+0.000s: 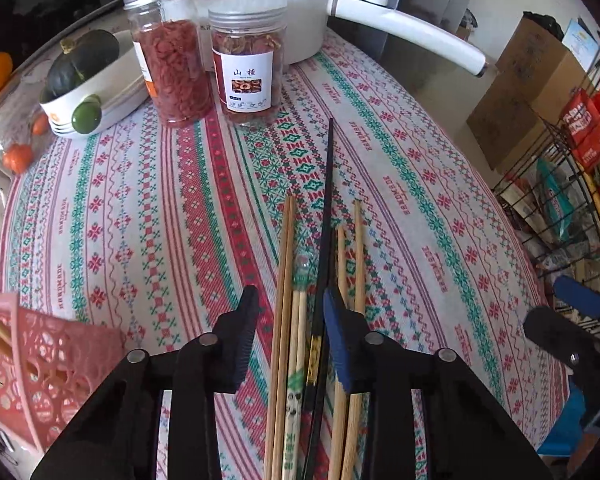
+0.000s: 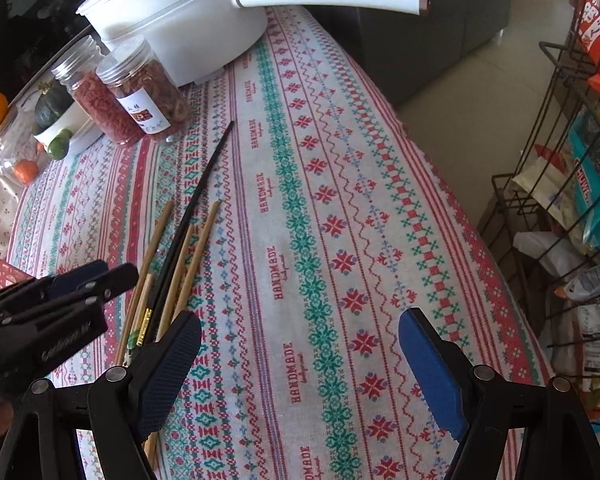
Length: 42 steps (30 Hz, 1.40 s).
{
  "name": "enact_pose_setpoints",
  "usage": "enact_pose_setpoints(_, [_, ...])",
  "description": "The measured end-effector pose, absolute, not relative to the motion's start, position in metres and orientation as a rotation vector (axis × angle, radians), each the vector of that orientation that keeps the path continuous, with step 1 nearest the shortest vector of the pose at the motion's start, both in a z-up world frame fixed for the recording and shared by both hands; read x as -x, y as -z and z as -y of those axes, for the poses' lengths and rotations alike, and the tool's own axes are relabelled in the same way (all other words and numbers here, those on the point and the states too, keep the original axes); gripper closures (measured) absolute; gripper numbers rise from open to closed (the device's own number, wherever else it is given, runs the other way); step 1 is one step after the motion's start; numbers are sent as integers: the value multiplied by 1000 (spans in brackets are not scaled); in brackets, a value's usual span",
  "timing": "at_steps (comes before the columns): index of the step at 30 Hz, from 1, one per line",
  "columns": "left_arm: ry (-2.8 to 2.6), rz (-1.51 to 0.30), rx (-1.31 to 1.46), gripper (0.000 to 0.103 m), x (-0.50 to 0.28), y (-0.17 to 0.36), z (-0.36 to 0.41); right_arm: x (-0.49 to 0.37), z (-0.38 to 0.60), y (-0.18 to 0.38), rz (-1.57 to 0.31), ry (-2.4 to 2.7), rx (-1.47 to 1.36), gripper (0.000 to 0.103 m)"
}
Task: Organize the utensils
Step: 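Lift the chopstick with the left tool while the right grasps another wooden chopstick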
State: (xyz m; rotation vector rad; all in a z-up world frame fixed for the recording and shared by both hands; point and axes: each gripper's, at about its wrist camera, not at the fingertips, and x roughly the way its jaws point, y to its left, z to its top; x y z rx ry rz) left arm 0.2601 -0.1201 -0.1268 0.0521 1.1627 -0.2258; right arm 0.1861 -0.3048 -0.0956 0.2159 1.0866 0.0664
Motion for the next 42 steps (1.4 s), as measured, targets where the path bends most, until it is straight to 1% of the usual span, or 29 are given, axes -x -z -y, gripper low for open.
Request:
enact_pose_setpoints(7, [186, -1220, -68, 83, -294, 152, 129, -192, 312, 101, -1097, -59, -222, 18])
enact_pose_setpoints(11, [165, -1218, -99, 88, -300, 154, 133, -194, 315, 105, -1104, -50, -221, 18])
enact_pose_setpoints(13, [162, -1224, -109, 94, -300, 153, 133, -194, 315, 107, -1108, -45, -221, 18])
enact_pose_setpoints(16, [170, -1204, -108, 94, -294, 149, 130, -195, 314, 109, -1113, -39, -228, 18])
enact_pose_setpoints(19, [200, -1149, -97, 94, -273, 132, 119, -196, 310, 109, -1117, -41, -242, 18])
enact_pose_setpoints(25, [267, -1036, -93, 94, -218, 81, 94, -201, 290, 114, -1136, -61, -266, 18])
enact_pose_setpoints(32, [306, -926, 12, 95, -152, 39, 49, -212, 259, 136, -1195, -112, -273, 18])
enact_pose_setpoints(34, [303, -900, 30, 95, -141, 35, 36, -216, 253, 144, -1212, -109, -286, 24])
enact_pose_setpoints(39, [298, -887, 64, 94, -128, 32, 11, -225, 240, 156, -1236, -102, -316, 48])
enact_pose_setpoints(42, [295, -882, 77, 94, -125, 32, -2, -230, 229, 158, -1228, -90, -285, 57])
